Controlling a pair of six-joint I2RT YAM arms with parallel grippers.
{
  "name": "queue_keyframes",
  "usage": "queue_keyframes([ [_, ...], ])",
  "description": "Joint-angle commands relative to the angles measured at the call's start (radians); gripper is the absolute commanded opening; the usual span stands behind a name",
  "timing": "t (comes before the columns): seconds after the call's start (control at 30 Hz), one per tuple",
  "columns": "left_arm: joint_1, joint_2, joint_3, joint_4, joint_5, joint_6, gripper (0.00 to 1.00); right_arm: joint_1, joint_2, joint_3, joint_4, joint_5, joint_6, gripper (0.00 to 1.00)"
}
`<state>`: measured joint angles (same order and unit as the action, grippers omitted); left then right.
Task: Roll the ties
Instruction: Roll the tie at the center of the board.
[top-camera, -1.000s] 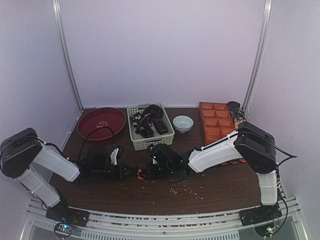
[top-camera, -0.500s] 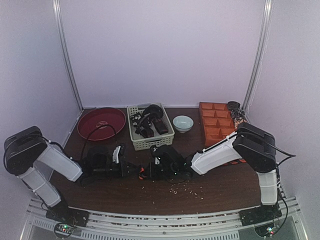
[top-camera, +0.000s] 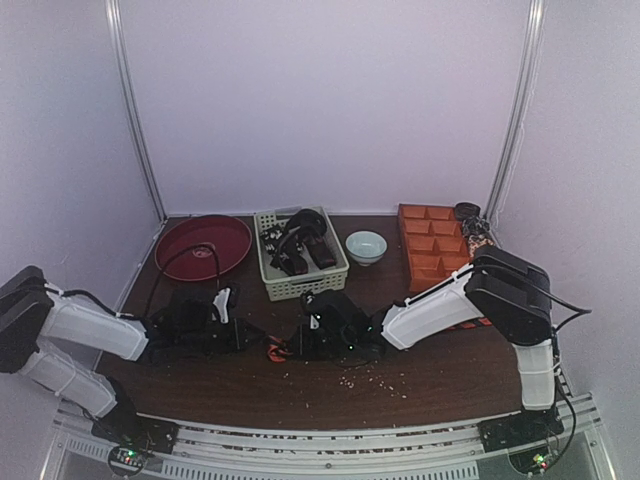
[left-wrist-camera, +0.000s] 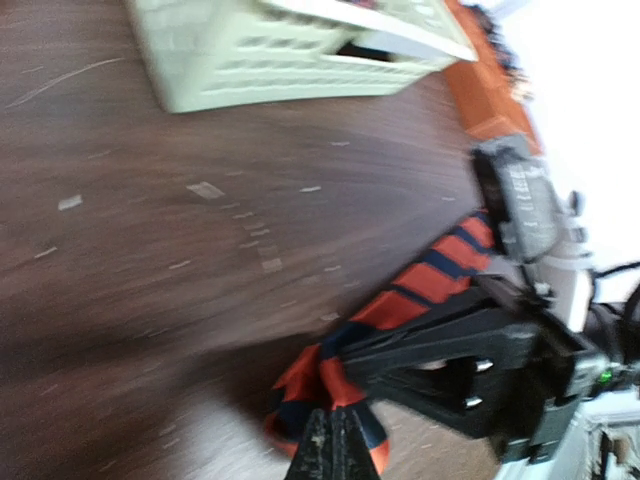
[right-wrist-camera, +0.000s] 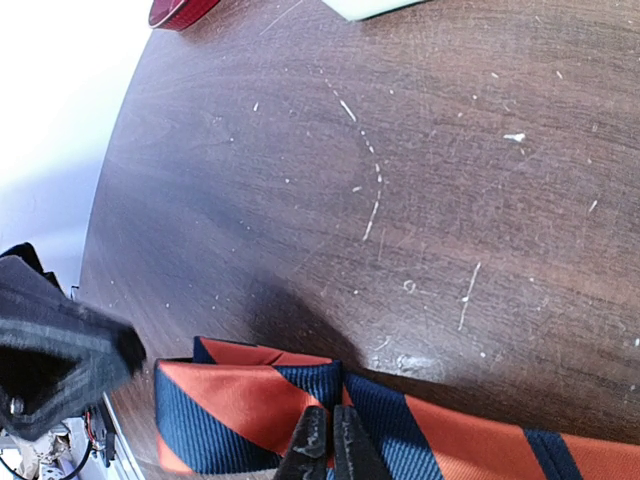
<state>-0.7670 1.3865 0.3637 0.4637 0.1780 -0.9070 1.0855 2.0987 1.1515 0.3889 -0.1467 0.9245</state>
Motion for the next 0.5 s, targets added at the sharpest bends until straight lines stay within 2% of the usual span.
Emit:
queue_keyframes([
  [0.0, -0.003, -0.092, -0.017, -0.331, -0.137, 0.006, 0.0, -0.005, 0.032, -0.01, -0.052, 0.012, 0.0, 0.06],
  [0.2, -0.035, -0.118, -0.085, -0.276, -0.074, -0.031, 0.0, -0.006, 0.037, -0.005, -0.057, 0.015, 0.001, 0.06],
  [0.47, -0.051, 0.075, -0.072, 0.047, 0.044, -0.008, 0.0, -0.006, 0.02, -0.006, -0.074, 0.025, -0.004, 0.06],
])
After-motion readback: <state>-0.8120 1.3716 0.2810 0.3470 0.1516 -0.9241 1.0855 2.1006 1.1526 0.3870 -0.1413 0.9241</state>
